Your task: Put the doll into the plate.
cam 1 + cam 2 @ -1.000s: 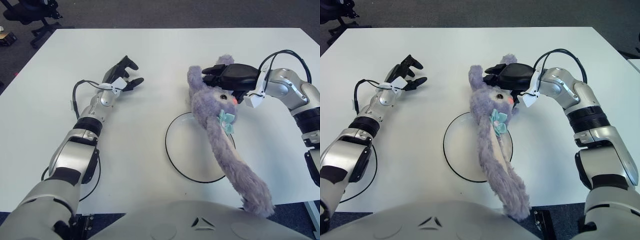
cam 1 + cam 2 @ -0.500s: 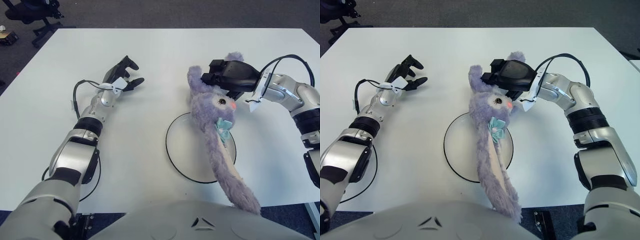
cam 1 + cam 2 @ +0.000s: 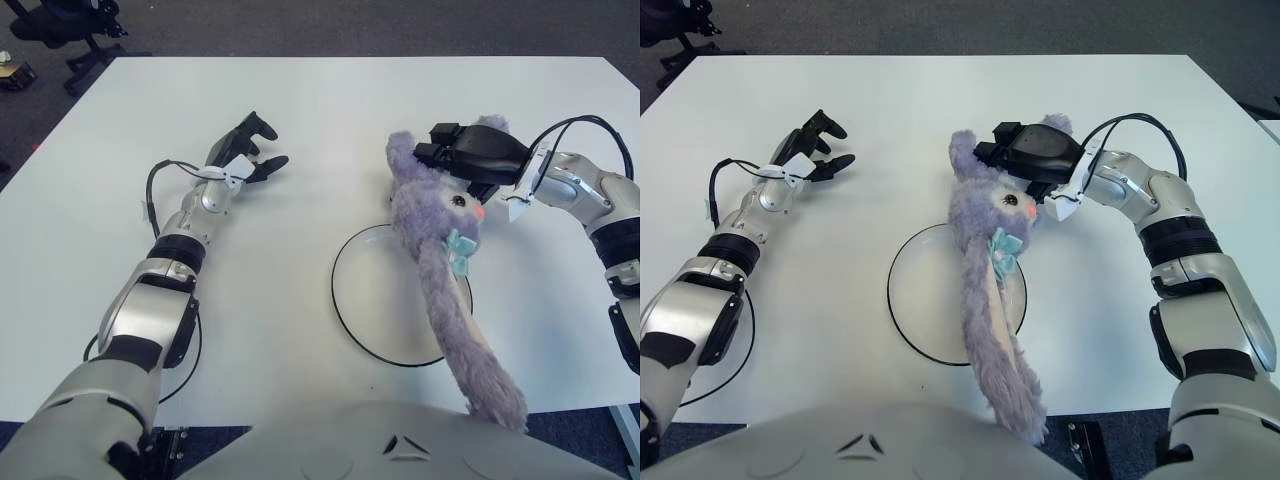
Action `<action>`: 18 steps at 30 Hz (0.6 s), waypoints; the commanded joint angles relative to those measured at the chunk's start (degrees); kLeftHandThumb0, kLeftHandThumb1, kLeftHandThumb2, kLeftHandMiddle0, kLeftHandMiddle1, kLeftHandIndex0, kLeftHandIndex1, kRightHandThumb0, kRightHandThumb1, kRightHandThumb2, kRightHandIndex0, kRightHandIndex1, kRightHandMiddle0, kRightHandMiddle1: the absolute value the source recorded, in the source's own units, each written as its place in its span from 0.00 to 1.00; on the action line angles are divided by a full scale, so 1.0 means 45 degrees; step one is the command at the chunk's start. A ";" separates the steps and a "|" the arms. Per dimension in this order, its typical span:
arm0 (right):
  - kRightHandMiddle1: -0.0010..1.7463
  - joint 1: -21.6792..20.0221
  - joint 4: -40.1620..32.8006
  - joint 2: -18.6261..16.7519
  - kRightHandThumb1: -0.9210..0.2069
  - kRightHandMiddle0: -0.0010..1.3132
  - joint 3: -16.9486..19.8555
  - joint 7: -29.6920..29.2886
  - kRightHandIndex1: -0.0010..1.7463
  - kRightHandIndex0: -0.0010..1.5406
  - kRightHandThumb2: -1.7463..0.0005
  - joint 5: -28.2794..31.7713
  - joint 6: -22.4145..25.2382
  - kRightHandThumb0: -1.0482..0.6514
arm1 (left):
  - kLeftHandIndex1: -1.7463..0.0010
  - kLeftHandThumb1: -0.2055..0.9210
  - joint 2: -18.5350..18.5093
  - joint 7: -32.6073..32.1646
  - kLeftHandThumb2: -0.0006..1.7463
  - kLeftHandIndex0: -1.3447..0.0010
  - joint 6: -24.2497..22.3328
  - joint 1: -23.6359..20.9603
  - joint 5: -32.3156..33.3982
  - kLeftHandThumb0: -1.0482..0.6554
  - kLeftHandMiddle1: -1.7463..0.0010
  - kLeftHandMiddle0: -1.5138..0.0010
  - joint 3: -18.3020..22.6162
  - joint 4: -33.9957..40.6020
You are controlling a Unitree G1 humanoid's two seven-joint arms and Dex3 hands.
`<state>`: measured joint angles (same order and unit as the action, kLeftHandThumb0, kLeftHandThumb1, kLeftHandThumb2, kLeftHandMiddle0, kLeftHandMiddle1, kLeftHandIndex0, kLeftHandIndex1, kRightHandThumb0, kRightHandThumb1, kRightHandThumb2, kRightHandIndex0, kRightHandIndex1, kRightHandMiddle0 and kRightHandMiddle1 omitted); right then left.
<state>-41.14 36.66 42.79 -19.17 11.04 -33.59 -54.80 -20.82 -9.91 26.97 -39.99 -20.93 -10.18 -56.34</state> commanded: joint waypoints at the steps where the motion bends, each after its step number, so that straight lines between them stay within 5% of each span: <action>1: 1.00 0.0271 0.0076 -0.0154 0.42 0.27 0.0316 0.0349 0.91 0.36 0.36 0.0786 0.0317 0.62 | 0.17 1.00 -0.0134 0.0112 0.23 0.81 0.0147 0.0251 0.0019 0.61 0.07 0.77 0.0046 -0.0077; 18: 1.00 -0.0149 0.0003 -0.0568 0.50 0.29 0.1015 0.1480 0.98 0.37 0.27 0.2488 0.1398 0.62 | 0.15 1.00 -0.0468 -0.0339 0.23 0.82 0.1410 0.0561 -0.0191 0.61 0.08 0.77 0.0085 0.0246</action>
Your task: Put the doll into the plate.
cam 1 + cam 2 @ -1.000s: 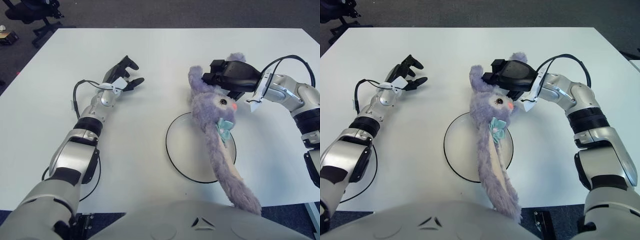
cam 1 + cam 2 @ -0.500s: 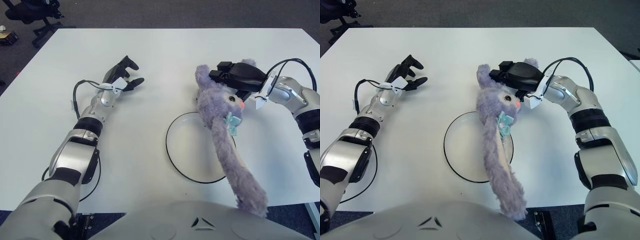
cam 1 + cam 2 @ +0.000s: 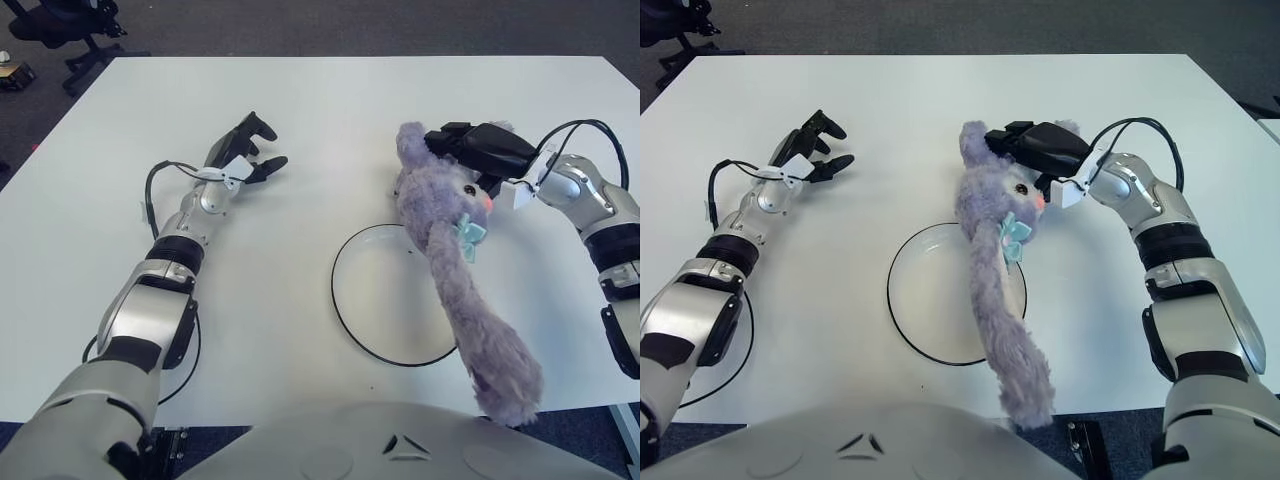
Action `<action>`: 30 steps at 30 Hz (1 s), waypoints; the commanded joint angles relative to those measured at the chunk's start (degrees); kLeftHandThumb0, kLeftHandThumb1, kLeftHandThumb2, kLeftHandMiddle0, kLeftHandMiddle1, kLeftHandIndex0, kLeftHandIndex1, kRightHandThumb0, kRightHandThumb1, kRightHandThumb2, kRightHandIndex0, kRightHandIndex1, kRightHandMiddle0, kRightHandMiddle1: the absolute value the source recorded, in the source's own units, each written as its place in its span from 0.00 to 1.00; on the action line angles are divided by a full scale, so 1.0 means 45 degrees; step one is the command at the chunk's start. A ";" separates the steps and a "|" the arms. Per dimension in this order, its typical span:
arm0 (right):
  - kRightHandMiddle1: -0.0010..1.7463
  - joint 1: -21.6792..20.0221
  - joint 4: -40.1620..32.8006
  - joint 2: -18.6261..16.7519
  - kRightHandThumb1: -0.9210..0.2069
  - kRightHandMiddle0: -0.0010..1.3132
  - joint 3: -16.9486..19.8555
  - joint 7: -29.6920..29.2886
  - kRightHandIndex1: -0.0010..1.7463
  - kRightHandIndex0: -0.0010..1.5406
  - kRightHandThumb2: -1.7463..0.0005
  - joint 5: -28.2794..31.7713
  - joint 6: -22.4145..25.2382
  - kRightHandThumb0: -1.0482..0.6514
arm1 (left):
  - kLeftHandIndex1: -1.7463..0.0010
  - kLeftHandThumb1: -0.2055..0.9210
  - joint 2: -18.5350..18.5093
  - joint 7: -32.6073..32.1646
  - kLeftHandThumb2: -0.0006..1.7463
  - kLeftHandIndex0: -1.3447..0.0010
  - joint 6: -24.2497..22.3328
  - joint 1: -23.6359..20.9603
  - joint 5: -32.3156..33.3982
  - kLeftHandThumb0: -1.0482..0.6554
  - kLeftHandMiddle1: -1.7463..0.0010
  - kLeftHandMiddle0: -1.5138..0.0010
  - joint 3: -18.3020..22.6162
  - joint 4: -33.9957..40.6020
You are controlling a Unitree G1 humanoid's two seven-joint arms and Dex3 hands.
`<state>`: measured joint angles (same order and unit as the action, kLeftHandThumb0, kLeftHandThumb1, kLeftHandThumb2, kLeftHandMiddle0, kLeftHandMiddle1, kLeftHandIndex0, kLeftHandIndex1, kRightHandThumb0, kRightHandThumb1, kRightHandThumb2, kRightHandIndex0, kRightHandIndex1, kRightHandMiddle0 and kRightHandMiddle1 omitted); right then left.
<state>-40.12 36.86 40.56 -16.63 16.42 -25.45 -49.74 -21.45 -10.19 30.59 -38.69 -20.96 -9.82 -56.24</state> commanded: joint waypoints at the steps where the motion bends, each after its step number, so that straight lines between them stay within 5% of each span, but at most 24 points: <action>1: 1.00 -0.0434 -0.0048 -0.0091 0.50 0.29 0.0508 0.0398 0.98 0.37 0.27 0.0832 0.0357 0.62 | 0.15 1.00 -0.0385 -0.0370 0.23 0.82 0.0813 0.0307 -0.0260 0.61 0.08 0.77 -0.0023 0.0286; 8: 1.00 -0.0849 -0.0217 -0.0112 0.51 0.29 0.0953 0.1000 0.97 0.38 0.27 0.1469 0.0911 0.62 | 0.14 1.00 -0.0662 -0.0849 0.21 0.81 0.2269 0.0604 -0.0611 0.61 0.11 0.75 -0.0050 0.1227; 15: 1.00 -0.1097 -0.0273 -0.0238 0.52 0.30 0.1307 -0.0008 0.97 0.39 0.27 0.0632 0.1069 0.62 | 0.15 1.00 -0.0613 -0.0017 0.19 0.77 0.2792 0.1671 -0.0034 0.61 0.17 0.71 0.0189 0.4049; 30: 1.00 -0.1977 0.0969 -0.0386 0.52 0.30 0.1115 -0.1096 0.97 0.39 0.26 -0.0422 0.1423 0.62 | 0.17 1.00 0.0311 0.3227 0.16 0.72 0.0189 0.3968 0.2739 0.61 0.19 0.70 0.0318 1.0394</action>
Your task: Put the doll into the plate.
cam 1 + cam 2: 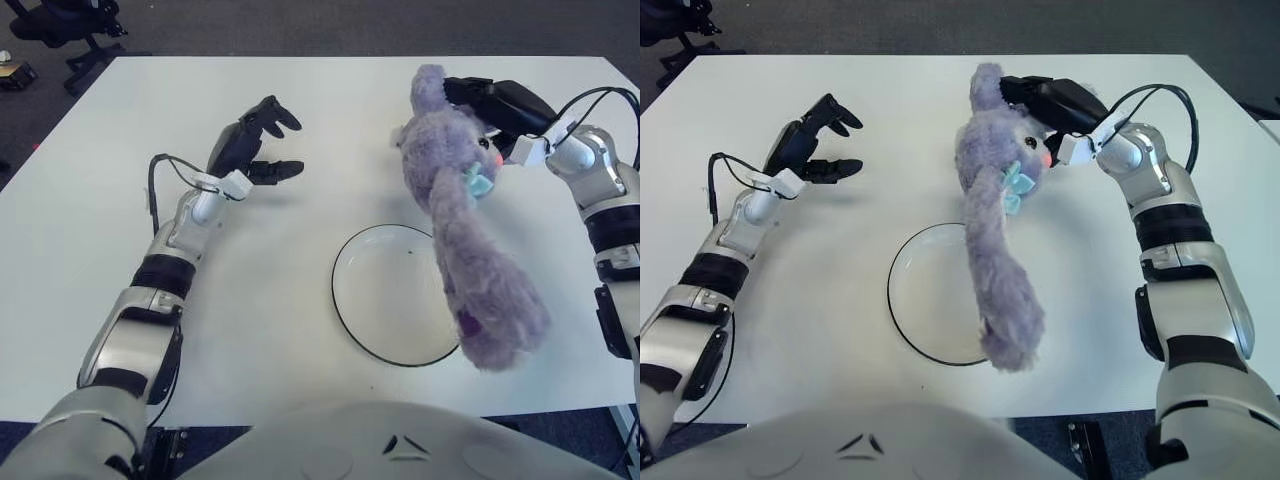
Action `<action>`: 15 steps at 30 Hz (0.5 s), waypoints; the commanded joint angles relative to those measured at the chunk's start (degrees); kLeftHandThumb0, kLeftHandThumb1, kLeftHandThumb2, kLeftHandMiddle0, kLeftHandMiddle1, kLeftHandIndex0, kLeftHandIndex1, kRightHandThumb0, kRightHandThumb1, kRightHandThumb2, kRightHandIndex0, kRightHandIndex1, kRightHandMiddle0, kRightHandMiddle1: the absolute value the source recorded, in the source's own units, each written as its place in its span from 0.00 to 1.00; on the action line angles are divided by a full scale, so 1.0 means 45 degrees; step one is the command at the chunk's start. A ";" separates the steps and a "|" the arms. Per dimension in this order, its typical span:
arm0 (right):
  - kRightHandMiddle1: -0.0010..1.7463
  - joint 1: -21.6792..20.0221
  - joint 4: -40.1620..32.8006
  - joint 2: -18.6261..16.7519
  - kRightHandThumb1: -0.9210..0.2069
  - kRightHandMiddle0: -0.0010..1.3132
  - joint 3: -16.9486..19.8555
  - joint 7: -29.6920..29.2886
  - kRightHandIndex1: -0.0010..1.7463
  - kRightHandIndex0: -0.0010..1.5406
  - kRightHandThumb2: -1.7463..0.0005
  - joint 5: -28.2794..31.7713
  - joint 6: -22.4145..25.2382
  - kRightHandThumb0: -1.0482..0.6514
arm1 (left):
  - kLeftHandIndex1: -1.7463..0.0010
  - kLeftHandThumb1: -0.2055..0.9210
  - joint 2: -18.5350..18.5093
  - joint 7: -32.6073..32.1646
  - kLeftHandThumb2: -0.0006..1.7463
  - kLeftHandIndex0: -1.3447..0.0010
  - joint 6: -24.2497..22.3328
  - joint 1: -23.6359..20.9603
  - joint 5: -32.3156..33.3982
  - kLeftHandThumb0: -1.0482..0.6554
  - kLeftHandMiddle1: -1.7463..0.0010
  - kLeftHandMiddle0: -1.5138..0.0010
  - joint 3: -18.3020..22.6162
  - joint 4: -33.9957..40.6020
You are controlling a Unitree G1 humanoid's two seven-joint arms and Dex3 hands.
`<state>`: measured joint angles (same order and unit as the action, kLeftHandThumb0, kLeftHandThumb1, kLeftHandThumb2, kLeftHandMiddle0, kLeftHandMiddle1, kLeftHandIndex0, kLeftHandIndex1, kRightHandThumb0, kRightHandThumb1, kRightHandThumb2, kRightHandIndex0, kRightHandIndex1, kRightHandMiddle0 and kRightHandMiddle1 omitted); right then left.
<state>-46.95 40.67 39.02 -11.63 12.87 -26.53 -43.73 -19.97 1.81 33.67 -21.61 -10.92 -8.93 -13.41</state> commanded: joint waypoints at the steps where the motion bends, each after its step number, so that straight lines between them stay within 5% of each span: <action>1: 1.00 -0.0471 0.0138 -0.0060 0.52 0.30 0.0004 -0.0354 0.97 0.39 0.26 -0.0228 0.0170 0.62 | 0.17 1.00 0.0010 0.0798 0.16 0.72 -0.0576 0.0198 0.0680 0.61 0.19 0.71 0.0122 0.1112; 15: 1.00 -0.0768 0.0007 -0.0312 0.53 0.30 0.0221 -0.0202 0.97 0.40 0.26 -0.0109 0.2700 0.62 | 0.19 1.00 0.0642 0.2418 0.14 0.66 -0.0455 0.0225 0.1343 0.61 0.22 0.70 -0.0271 0.2558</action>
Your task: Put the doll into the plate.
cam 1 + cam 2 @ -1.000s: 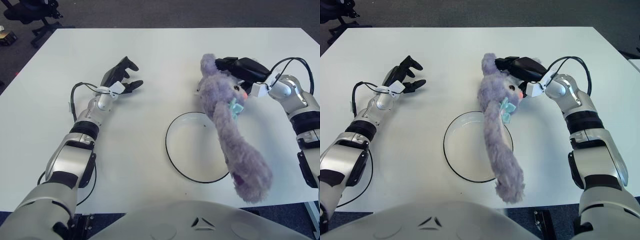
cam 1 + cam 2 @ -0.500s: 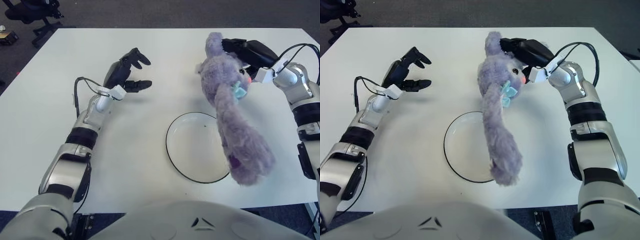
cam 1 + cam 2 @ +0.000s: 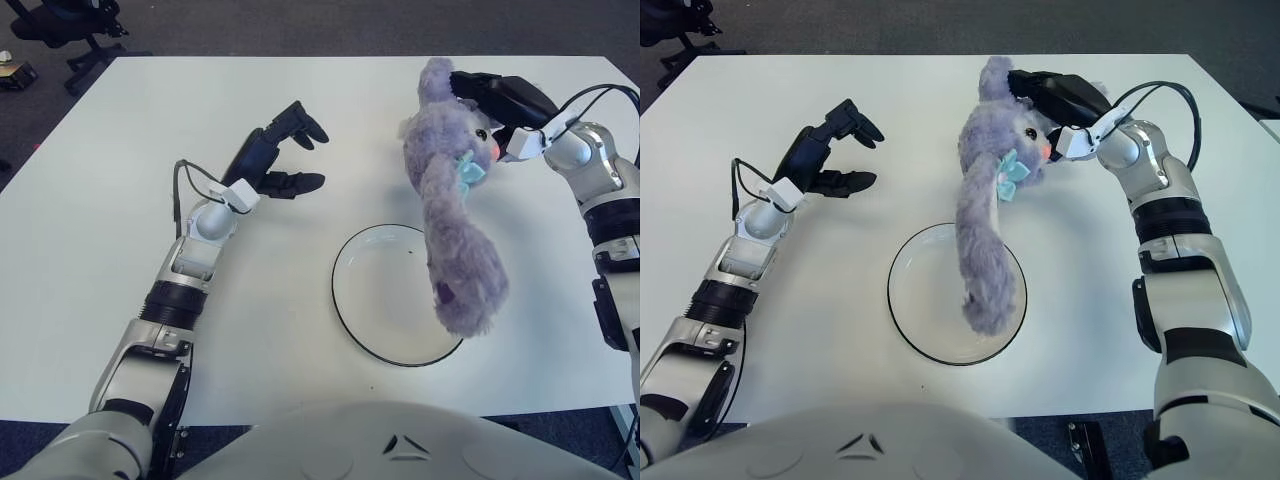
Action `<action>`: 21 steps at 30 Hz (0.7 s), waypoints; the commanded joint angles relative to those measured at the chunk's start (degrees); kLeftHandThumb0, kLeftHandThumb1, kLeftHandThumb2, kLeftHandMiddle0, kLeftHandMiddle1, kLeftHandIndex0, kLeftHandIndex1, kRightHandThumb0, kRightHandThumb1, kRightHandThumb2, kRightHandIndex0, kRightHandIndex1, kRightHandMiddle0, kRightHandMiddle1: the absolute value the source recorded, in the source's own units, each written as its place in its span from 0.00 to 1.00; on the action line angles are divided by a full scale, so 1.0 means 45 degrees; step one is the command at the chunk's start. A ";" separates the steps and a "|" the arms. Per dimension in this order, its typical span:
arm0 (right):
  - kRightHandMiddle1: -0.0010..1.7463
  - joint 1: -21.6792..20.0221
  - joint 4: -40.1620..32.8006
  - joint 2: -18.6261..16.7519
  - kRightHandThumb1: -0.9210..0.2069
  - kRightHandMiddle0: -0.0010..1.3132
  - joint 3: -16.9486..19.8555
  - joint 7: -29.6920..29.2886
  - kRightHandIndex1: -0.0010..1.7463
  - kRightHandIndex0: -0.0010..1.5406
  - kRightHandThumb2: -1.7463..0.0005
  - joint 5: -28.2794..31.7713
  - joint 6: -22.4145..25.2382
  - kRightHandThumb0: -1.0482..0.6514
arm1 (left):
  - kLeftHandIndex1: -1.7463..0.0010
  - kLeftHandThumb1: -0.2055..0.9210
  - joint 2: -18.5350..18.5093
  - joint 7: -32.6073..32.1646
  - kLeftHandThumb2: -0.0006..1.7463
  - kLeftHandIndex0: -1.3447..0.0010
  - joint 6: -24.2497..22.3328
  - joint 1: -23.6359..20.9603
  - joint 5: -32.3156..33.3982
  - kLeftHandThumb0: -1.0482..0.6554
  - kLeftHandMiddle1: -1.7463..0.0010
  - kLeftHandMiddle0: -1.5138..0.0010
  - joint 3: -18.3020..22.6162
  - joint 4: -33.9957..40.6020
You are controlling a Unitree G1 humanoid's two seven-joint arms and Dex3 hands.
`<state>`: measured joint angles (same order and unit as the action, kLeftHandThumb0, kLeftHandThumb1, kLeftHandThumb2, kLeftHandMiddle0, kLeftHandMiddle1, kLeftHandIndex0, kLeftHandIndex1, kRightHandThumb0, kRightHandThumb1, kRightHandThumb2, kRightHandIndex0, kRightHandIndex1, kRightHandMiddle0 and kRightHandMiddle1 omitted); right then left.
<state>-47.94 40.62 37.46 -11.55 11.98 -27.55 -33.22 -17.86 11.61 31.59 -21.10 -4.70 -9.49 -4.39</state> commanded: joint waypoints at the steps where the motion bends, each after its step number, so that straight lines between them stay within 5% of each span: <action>1: 1.00 -0.0578 0.0032 0.0041 0.53 0.30 0.0201 0.0004 0.97 0.40 0.26 0.0124 0.0437 0.62 | 0.19 1.00 0.0208 0.0277 0.14 0.66 -0.0029 0.0136 -0.0059 0.61 0.22 0.70 -0.0150 0.0639; 17: 1.00 -0.1553 0.1693 0.0154 0.54 0.31 0.0427 -0.0494 0.97 0.40 0.25 0.0321 0.0609 0.62 | 0.25 1.00 0.0804 0.1061 0.14 0.63 -0.0150 0.0855 -0.0036 0.61 0.17 0.71 -0.0839 0.2161; 21: 1.00 -0.1782 0.1768 0.0008 0.54 0.31 0.0556 -0.0527 0.97 0.40 0.25 0.0291 0.1801 0.62 | 0.27 1.00 0.0765 0.1575 0.14 0.62 -0.0181 0.0898 0.0344 0.61 0.16 0.72 -0.1009 0.2335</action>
<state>-53.20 48.04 37.42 -10.35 10.52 -27.20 -28.17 -14.15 17.09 31.00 -17.46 -4.41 -13.59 4.93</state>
